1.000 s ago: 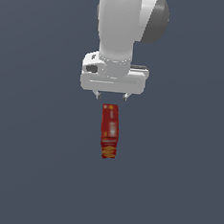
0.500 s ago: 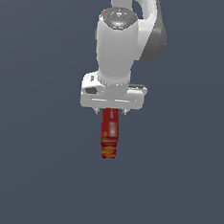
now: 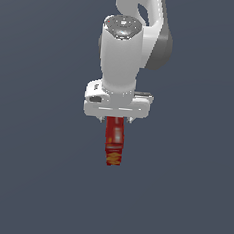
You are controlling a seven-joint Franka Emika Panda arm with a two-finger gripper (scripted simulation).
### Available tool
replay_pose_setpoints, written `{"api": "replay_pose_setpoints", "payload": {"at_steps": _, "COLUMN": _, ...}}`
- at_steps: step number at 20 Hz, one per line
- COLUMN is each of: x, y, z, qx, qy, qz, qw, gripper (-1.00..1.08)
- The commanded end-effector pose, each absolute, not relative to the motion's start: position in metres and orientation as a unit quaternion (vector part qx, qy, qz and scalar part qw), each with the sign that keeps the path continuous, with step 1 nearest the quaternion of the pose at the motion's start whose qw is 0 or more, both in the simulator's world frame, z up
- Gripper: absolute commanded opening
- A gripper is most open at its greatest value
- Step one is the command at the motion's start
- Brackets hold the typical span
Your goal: Pick up the object and move it to a goal position.
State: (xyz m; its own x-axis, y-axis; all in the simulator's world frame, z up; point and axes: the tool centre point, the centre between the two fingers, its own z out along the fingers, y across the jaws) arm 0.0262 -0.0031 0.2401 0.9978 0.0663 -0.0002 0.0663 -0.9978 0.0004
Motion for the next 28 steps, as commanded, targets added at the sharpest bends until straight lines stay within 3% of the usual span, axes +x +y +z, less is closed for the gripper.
{"api": "replay_pose_setpoints", "payload": {"at_steps": 1, "x": 0.026, "y": -0.003, "z": 0.234, "qx": 0.999, "qy": 0.033, "qz": -0.001, "qw": 0.0, "gripper": 1.0}}
{"api": "replay_pose_setpoints", "payload": {"at_steps": 14, "x": 0.027, "y": -0.003, "z": 0.192, "qx": 0.999, "qy": 0.034, "qz": 0.0, "qw": 0.0, "gripper": 1.0}}
{"api": "replay_pose_setpoints", "payload": {"at_steps": 15, "x": 0.027, "y": -0.003, "z": 0.192, "qx": 0.999, "qy": 0.034, "qz": 0.0, "qw": 0.0, "gripper": -1.0}}
{"api": "replay_pose_setpoints", "payload": {"at_steps": 28, "x": 0.026, "y": -0.003, "z": 0.194, "qx": 0.999, "qy": 0.034, "qz": 0.0, "qw": 0.0, "gripper": -1.0}}
